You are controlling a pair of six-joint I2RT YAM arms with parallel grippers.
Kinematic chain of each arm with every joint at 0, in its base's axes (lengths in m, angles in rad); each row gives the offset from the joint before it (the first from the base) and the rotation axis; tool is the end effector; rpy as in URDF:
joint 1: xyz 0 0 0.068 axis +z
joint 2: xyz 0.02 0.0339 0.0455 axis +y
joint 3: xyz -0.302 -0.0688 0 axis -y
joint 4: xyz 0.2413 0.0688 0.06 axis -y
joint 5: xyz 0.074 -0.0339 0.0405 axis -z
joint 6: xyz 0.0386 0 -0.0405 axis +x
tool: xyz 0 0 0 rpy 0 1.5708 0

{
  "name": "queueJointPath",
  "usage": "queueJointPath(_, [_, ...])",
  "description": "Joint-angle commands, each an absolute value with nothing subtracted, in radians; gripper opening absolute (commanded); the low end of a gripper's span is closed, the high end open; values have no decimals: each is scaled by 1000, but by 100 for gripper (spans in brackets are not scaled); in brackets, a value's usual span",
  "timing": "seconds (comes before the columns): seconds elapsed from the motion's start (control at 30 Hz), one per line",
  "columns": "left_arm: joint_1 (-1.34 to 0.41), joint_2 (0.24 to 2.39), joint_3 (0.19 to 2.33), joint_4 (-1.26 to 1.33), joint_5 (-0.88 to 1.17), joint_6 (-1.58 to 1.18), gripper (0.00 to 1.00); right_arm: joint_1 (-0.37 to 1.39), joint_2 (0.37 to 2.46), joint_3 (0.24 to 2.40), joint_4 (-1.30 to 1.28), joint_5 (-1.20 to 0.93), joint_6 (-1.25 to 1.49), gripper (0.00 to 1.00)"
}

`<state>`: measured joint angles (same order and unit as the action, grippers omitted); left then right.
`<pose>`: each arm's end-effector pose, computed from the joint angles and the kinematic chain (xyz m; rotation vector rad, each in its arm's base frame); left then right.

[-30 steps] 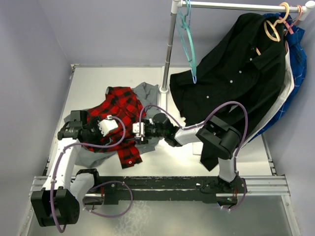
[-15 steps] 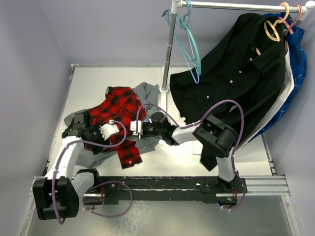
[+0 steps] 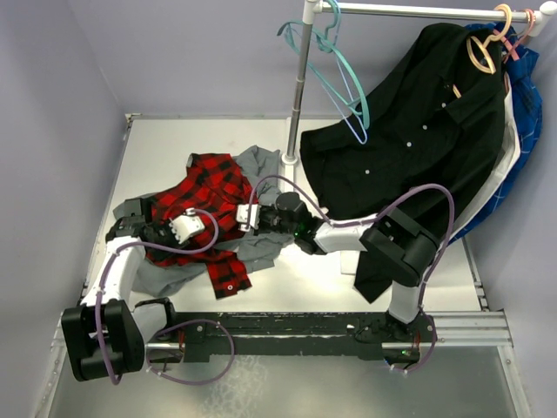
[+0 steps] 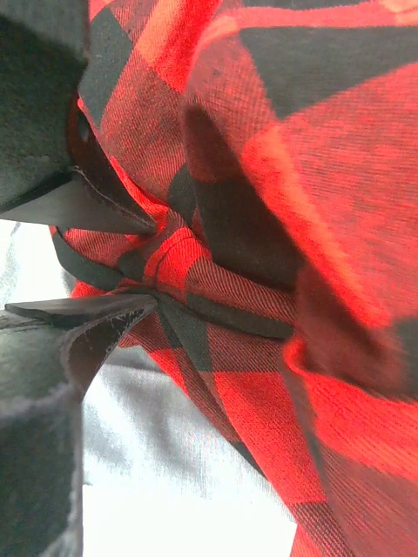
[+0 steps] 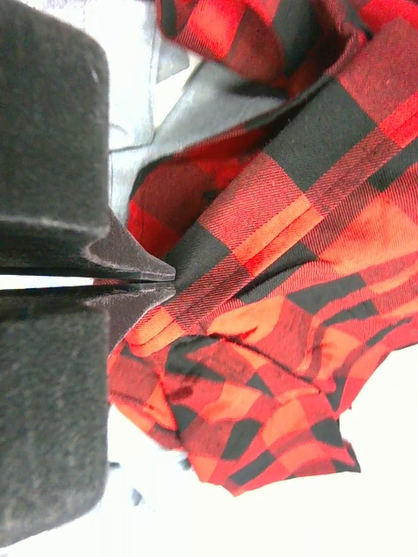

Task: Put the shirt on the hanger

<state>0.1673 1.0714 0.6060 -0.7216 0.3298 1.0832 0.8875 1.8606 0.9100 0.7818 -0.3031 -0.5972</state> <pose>0.1592 0.0142 0.2215 1.2441 2.3309 -0.0560 0.2465 0.3211 0.2228 -1.3424 1.1313 0.4757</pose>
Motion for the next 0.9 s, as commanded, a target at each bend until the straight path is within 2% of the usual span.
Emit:
queueJointPath(0.0, [207,1072,660,-718,363,1132,33,853,1784,897,792,-265,-620,0])
queueJointPath(0.07, [217,1072,671,-727,369,1136,25,844,1762,899,792,-261,-617,0])
queueJointPath(0.13, [221,1072,674,-720,368,1131,0,829,1744,915,778,-249,-605,0])
queueJointPath(0.5, [230,1016,728,-791,407,1123,0,630,1707,998,692,-250,-555,0])
queueJointPath(0.67, [233,1019,758,-805,400,1128,0,594,1721,1031,656,-251,-568,0])
queueJointPath(0.8, [236,1021,794,-801,393,1121,6,595,1726,1019,674,-255,-564,0])
queueJointPath(0.87, [237,1030,835,-813,401,1119,15,595,1732,1023,671,-256,-561,0])
